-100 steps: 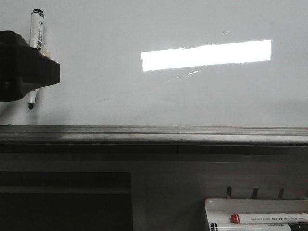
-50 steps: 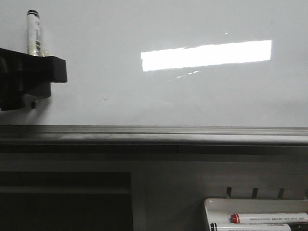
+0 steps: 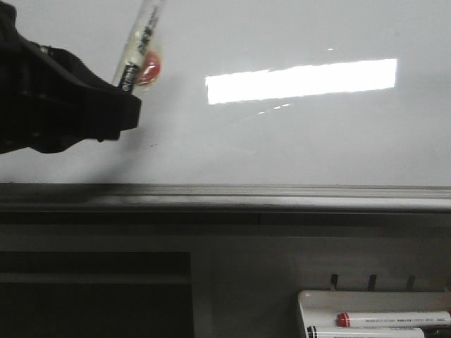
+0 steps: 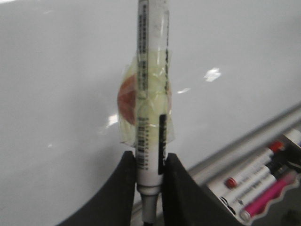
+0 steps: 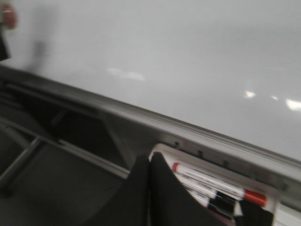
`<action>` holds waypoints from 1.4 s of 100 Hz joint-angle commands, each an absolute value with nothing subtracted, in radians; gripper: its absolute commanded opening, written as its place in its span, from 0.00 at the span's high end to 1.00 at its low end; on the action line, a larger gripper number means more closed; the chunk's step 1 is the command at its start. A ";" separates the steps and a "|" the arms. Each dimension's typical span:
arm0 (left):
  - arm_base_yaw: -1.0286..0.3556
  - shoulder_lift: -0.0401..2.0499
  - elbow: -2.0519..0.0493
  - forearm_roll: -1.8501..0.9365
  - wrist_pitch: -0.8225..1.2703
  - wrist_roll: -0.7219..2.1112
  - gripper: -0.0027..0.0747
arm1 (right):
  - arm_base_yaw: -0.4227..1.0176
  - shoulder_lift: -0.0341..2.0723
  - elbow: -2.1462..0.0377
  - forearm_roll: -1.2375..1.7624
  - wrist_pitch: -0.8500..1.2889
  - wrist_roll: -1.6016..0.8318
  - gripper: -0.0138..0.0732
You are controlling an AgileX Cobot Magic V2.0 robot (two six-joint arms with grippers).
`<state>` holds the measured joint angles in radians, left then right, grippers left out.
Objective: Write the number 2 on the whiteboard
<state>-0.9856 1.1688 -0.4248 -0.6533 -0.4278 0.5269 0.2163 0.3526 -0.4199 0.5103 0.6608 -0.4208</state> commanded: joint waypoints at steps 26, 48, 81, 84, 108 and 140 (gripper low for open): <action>-0.996 1.018 -0.452 -0.145 -0.097 0.525 0.99 | 0.406 0.536 -0.543 0.767 0.615 -0.781 0.89; -1.019 1.017 -0.452 0.000 -0.027 0.525 0.99 | 0.571 0.651 -0.570 0.837 0.577 -0.969 0.54; -1.067 1.017 -0.452 0.068 -0.066 0.525 0.99 | 0.712 0.816 -0.651 0.838 0.503 -1.013 0.40; -1.067 1.017 -0.452 0.068 -0.075 0.525 0.99 | 0.726 0.829 -0.656 0.838 0.490 -1.020 0.40; -1.067 1.017 -0.452 0.068 -0.106 0.525 0.99 | 0.792 0.936 -0.691 0.838 0.411 -1.036 0.40; -1.067 1.017 -0.452 0.068 -0.146 0.525 0.99 | 0.792 0.967 -0.695 0.837 0.404 -1.036 0.40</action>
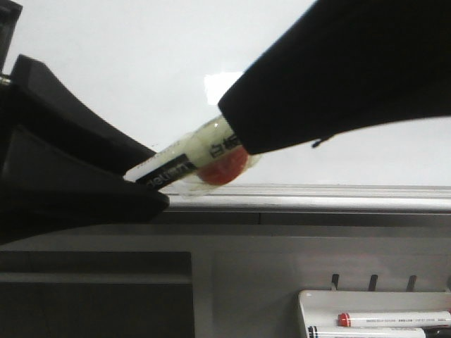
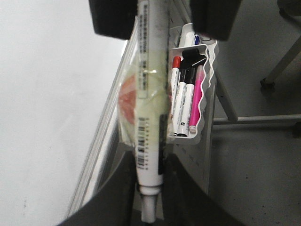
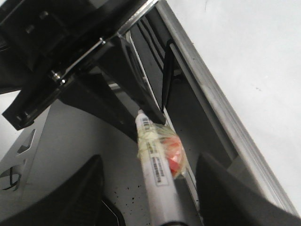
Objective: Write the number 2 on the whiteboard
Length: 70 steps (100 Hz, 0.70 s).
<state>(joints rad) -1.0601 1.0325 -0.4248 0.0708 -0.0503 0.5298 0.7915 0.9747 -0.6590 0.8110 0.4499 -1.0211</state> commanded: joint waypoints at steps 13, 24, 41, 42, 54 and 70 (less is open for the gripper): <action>-1.067 1.017 -0.452 0.068 -0.167 0.525 0.99 | 0.792 0.967 -0.695 0.837 0.404 -1.036 0.40; -1.067 1.017 -0.452 0.068 -0.163 0.525 0.99 | 0.792 0.967 -0.695 0.837 0.404 -1.036 0.46; -1.067 1.017 -0.452 0.068 -0.163 0.525 0.99 | 0.790 0.967 -0.695 0.837 0.395 -1.036 0.80; -1.067 1.017 -0.452 0.068 -0.163 0.525 0.99 | 0.790 0.967 -0.695 0.837 0.393 -1.036 0.82; -1.067 1.017 -0.452 0.068 -0.163 0.525 0.99 | 0.790 0.967 -0.695 0.835 0.385 -1.036 0.92; -1.067 1.001 -0.452 0.068 -0.163 0.525 0.81 | 0.790 0.967 -0.695 0.835 0.389 -1.036 0.92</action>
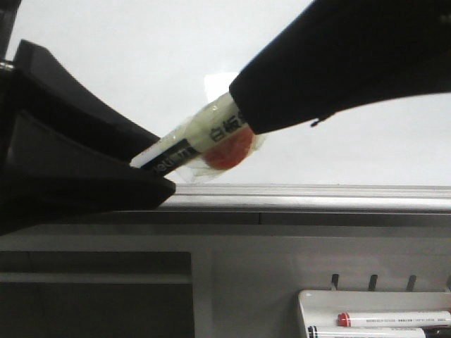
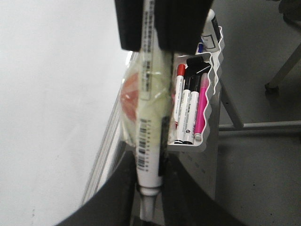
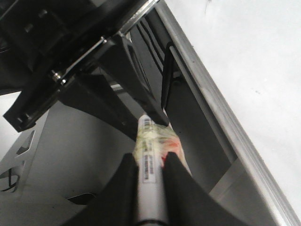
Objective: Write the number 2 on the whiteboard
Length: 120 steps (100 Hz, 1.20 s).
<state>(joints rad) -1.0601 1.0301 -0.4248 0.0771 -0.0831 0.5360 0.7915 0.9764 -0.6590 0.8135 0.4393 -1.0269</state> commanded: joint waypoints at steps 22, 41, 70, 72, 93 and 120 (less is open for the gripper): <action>-1.067 0.869 -0.452 0.045 0.008 0.523 0.30 | 0.790 0.967 -0.695 0.835 0.350 -1.036 0.92; -1.047 0.577 -0.452 0.017 0.135 0.510 0.38 | 0.790 0.974 -0.695 0.872 0.162 -1.036 0.92; -0.804 0.314 -0.452 -0.027 0.068 0.357 0.99 | 0.790 0.987 -0.695 0.948 0.116 -1.036 0.92; -0.782 0.314 -0.452 -0.037 0.068 0.334 0.99 | 0.790 0.992 -0.695 0.948 0.103 -1.036 0.92; -0.552 0.331 -0.448 -0.107 0.064 0.205 0.99 | 0.790 1.080 -0.724 0.984 0.037 -1.036 0.92; -0.412 0.341 -0.448 -0.177 0.061 0.205 0.99 | 0.790 1.225 -0.812 0.998 0.013 -1.036 0.92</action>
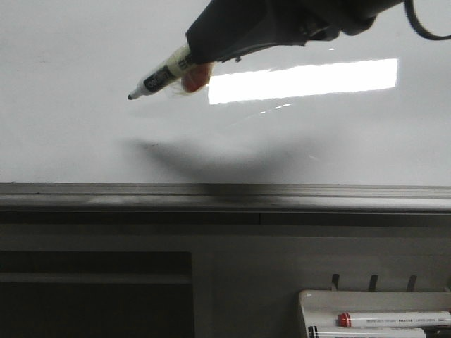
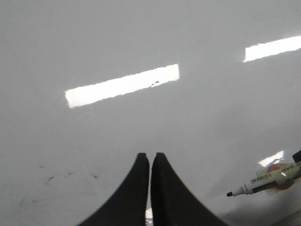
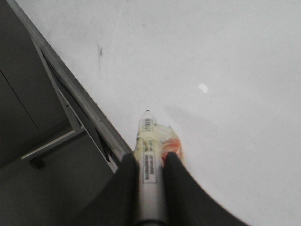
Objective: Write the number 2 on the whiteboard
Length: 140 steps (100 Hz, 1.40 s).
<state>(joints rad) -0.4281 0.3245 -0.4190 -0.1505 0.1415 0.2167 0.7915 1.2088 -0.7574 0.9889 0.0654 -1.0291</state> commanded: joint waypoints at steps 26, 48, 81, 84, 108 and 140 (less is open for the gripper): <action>-0.414 0.341 -0.448 -0.179 0.061 0.205 0.99 | 0.727 1.297 -0.878 0.977 0.023 -1.036 0.92; -0.414 0.341 -0.448 -0.182 0.061 0.205 0.99 | 0.655 1.303 -0.926 0.953 0.023 -1.036 0.92; -0.414 0.341 -0.450 -0.194 0.055 0.205 0.99 | 0.572 1.189 -0.786 0.926 0.151 -1.030 0.91; -0.414 0.341 -0.450 -0.194 0.055 0.205 0.99 | 0.572 1.189 -0.770 0.926 0.167 -1.017 0.91; -0.414 0.341 -0.450 -0.194 0.053 0.205 0.99 | 0.679 1.284 -0.760 0.926 0.140 -1.012 0.91; -0.414 0.341 -0.450 -0.194 0.066 0.205 0.99 | 0.679 1.288 -0.761 0.928 0.112 -1.012 0.91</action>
